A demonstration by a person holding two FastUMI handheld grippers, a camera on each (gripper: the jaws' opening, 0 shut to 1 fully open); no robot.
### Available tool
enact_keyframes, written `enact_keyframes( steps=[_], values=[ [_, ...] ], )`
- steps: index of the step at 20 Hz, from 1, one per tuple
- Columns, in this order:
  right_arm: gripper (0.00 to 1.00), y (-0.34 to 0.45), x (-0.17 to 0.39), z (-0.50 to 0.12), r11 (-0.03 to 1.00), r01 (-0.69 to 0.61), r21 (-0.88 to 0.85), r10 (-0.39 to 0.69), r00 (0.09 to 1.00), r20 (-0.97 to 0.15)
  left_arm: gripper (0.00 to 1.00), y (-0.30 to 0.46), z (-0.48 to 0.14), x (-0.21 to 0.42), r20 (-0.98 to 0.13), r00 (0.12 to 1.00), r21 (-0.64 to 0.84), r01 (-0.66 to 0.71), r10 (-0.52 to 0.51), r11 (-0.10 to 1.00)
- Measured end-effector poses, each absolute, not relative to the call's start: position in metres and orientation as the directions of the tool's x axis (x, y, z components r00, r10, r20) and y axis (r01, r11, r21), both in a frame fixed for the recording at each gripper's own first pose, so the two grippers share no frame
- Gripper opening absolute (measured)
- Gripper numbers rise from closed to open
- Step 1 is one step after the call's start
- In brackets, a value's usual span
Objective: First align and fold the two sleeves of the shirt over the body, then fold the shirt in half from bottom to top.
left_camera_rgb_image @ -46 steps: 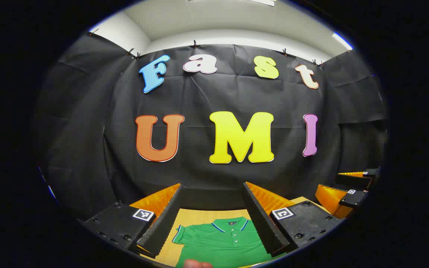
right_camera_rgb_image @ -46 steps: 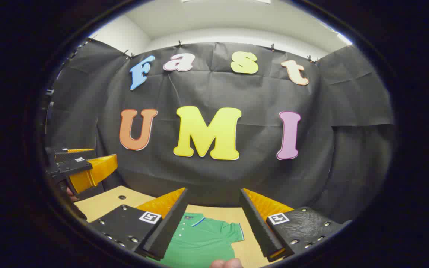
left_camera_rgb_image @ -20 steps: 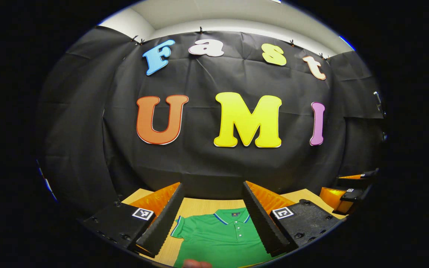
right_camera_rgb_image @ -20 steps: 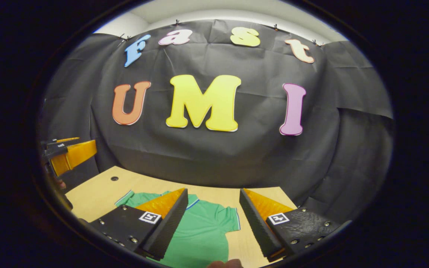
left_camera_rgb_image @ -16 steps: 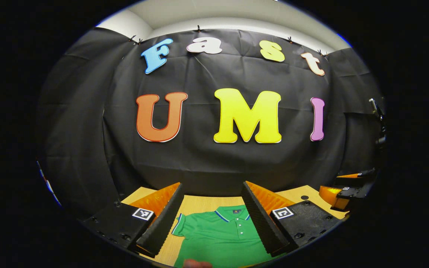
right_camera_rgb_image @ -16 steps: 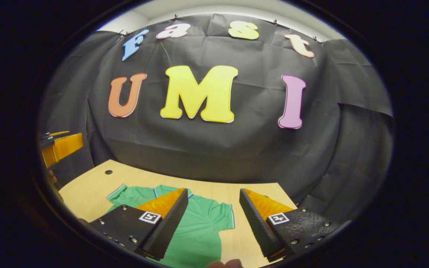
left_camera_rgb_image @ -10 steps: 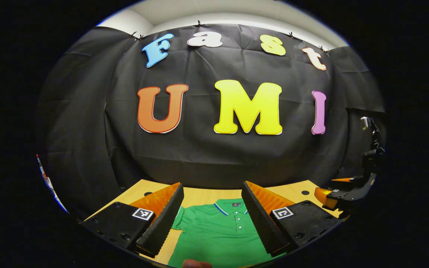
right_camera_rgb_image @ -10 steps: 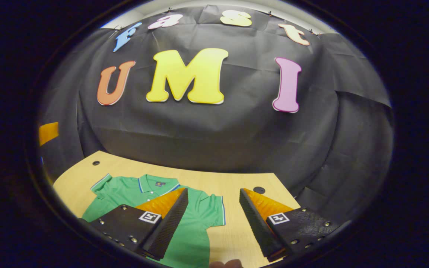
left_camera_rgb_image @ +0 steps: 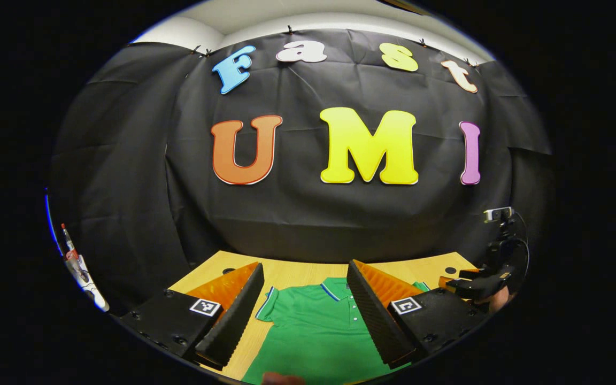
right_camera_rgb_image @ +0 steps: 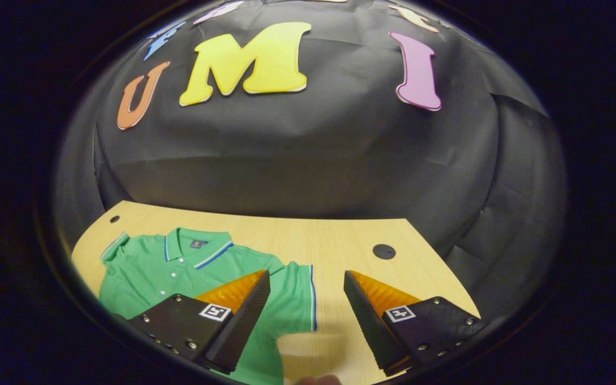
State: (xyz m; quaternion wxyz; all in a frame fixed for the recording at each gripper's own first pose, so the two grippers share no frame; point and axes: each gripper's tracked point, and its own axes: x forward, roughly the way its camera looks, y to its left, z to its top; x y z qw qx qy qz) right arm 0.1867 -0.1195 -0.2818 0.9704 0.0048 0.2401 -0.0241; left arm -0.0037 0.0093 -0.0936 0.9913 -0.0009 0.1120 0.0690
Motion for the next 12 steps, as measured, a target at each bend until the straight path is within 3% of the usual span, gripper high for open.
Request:
enact_keyframes(
  steps=[12],
  values=[
    [0.88,-0.127,0.26,-0.382,0.997,-0.023,-0.071,-0.023,0.813,-0.582,1.0,0.002,-0.124,-0.004,-0.302,0.938,0.027,-0.169,0.169,0.985]
  ],
)
